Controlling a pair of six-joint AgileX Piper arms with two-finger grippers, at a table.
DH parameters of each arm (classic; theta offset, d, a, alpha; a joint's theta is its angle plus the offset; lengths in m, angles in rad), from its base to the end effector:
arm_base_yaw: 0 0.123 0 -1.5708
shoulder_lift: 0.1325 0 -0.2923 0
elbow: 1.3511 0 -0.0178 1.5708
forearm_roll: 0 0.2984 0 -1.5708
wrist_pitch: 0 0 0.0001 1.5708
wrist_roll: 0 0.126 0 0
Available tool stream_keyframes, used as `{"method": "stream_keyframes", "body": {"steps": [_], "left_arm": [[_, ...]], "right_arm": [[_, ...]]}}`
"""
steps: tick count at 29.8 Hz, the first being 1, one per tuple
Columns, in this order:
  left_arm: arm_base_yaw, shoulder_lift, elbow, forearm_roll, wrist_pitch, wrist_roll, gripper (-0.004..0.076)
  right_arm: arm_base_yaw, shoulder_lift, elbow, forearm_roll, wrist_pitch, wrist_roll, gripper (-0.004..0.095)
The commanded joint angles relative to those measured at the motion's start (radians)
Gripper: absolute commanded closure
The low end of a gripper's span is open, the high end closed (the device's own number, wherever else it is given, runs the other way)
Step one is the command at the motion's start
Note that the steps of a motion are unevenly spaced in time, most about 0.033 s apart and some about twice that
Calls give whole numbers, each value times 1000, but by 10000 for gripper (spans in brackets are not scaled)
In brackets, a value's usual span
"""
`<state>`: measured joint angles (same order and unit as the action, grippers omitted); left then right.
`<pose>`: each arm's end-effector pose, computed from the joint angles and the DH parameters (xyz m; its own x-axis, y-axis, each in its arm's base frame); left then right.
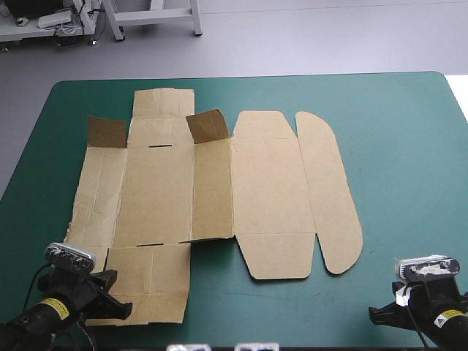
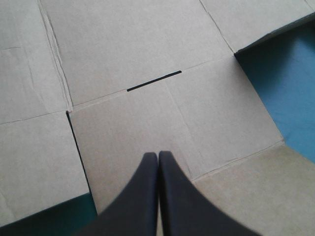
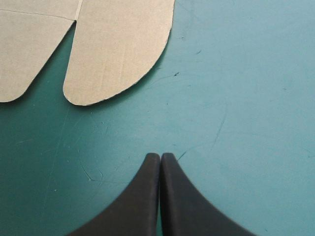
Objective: Fold the box
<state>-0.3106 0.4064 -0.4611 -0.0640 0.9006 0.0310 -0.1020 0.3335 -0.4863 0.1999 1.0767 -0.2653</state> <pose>0.1250 -0.0468 0.2463 -0.6573 0.2018 -0.7261 0.3342 0.9416 -0.0408 0.1100 0.0109 0.2511 -0.7195 -0.0933 -0.6882 -0.1407 0.9900 0.0129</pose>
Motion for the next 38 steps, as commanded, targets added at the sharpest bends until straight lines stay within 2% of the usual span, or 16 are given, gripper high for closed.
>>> {"method": "stream_keyframes", "body": {"steps": [1,20,25,30,38], "left_arm": [[-6,7,-27,-8,-58,-7,733],[-6,7,-27,-8,-56,-7,733],[-6,9,-46,-4,-16,-7,733],[-6,67,-196,-1,89,-12,733],[-6,274,-533,-1,169,-10,733]], "right_arm": [[0,7,-26,8,-53,-4,921],[0,7,-26,8,-53,-4,921],[0,7,-26,8,-53,-4,921],[0,7,-26,8,-53,-4,921],[0,7,-26,8,-53,-4,921]]}}
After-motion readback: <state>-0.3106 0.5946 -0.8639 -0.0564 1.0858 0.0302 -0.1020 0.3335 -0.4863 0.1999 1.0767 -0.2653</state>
